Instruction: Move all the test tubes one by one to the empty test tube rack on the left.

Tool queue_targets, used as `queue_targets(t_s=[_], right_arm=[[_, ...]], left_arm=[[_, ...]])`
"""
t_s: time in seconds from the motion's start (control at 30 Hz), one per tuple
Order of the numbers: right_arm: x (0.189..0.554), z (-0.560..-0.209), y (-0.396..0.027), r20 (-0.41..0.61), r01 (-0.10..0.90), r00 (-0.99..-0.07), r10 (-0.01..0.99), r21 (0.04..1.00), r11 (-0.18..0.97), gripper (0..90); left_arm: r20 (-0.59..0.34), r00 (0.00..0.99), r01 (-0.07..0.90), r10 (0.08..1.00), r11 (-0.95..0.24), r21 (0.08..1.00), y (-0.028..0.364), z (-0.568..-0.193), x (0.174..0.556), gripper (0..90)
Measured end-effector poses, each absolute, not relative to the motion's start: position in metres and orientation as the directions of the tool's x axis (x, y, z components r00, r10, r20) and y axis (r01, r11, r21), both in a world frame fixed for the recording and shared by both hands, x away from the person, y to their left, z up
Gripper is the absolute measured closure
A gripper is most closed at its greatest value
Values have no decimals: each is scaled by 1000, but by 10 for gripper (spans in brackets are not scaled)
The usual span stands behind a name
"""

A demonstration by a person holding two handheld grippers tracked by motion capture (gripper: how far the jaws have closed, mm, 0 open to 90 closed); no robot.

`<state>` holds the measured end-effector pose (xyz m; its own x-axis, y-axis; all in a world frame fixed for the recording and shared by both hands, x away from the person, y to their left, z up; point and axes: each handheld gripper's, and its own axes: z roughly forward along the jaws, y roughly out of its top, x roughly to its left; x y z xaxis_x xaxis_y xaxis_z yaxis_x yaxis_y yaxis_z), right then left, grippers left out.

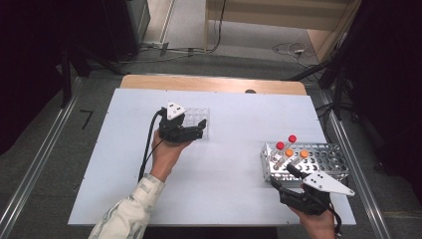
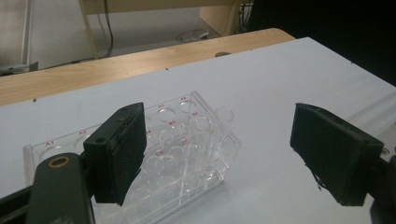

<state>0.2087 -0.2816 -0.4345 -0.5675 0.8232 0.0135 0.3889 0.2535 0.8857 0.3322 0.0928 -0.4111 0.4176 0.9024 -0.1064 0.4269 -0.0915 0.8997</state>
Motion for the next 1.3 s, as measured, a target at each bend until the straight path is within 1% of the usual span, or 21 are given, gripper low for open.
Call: queue_targets(t_s=[0.1, 0.17, 0.33, 0.63, 0.77, 0.83, 1.0, 1.1, 1.23, 1.3], right_arm=[[209, -434, -289, -3, 399, -528, 849, 882, 251, 231], [210, -434, -294, -2, 406, -507, 862, 881, 241, 188], [215, -435, -307, 17, 428, -458, 889, 881, 203, 159], [225, -442, -317, -10, 419, -404, 915, 887, 194, 158], [232, -445, -320, 5, 439, -397, 918, 879, 185, 159], [235, -447, -322, 9, 447, -391, 920, 876, 181, 175], [240, -448, -325, 12, 448, -371, 928, 878, 168, 176], [241, -449, -326, 15, 446, -363, 932, 881, 160, 204], [243, -450, -327, 11, 449, -351, 936, 879, 158, 298], [245, -451, -329, 26, 455, -355, 934, 878, 148, 381]], left_arm=[[-106, 419, 428, 902, -93, 899, 93, -412, 331, 188], [-106, 420, 429, 901, -94, 898, 93, -412, 331, 188], [-104, 420, 426, 901, -94, 900, 93, -413, 329, 188], [-108, 419, 429, 901, -92, 898, 94, -413, 329, 189], [-113, 418, 433, 901, -88, 897, 94, -415, 329, 189], [-114, 419, 432, 901, -88, 898, 93, -415, 329, 189], [-119, 416, 432, 901, -81, 898, 95, -414, 329, 189], [-119, 414, 431, 903, -79, 899, 95, -414, 329, 189], [-121, 413, 432, 903, -77, 899, 95, -414, 329, 189], [-121, 413, 432, 903, -76, 899, 95, -414, 329, 189]])
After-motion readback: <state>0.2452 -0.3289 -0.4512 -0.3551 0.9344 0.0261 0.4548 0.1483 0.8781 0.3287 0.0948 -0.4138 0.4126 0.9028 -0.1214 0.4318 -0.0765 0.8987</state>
